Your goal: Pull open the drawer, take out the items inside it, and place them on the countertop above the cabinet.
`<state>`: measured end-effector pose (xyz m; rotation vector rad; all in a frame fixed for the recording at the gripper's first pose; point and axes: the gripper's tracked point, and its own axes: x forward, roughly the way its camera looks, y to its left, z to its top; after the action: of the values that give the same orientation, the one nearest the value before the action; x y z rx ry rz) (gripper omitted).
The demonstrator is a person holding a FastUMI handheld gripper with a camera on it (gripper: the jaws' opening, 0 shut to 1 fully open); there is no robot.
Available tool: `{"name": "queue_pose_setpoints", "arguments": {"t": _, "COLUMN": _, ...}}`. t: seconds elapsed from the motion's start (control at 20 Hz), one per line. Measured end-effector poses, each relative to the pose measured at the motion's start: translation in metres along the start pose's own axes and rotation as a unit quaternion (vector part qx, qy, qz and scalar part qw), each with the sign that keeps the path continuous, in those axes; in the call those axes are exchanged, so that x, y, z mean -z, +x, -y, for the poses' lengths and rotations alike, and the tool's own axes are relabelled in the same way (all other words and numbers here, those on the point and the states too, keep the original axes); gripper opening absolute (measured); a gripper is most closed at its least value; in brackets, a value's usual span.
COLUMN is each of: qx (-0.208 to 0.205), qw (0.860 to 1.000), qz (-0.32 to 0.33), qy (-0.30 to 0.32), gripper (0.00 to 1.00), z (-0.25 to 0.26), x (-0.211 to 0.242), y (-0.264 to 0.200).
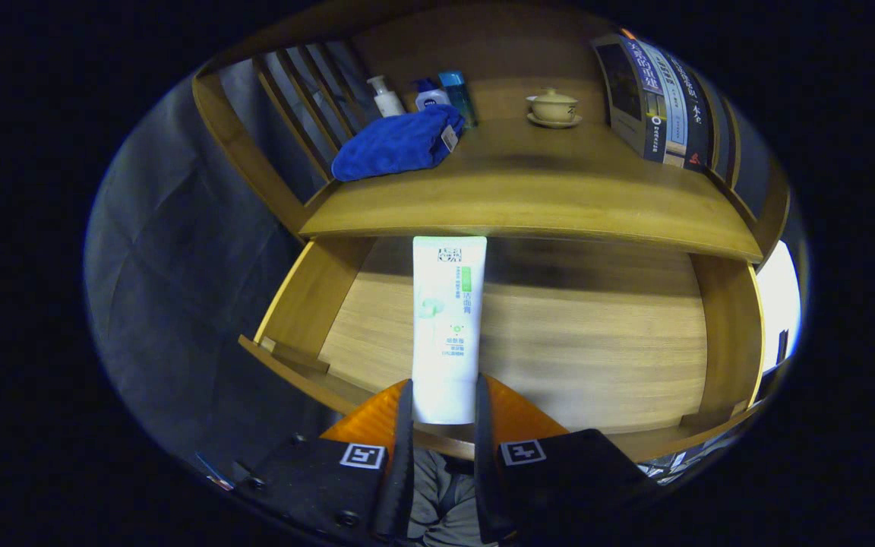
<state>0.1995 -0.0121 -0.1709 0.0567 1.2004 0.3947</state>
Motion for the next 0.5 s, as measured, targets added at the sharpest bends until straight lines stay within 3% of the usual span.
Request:
{"name": "queue_pose_setpoints", "arguments": {"t": 0.15, "qx": -0.006, "qw": 1.000, "qz": 0.016, "qy": -0.005, "gripper": 0.42, "z": -0.004, "x": -0.005, "y": -0.023}}
{"name": "queue_pose_setpoints", "arguments": {"t": 0.3, "qx": -0.007, "qw": 0.998, "qz": 0.059, "qy": -0.002, "gripper": 0.42, "z": -0.004, "x": -0.039, "y": -0.041}}
{"name": "queue_pose_setpoints", "arguments": {"t": 0.5, "qx": 0.044, "qw": 0.991, "qz": 0.125, "qy": 0.005, "gripper": 0.41, "z": 0.021, "x": -0.119, "y": -0.045}}
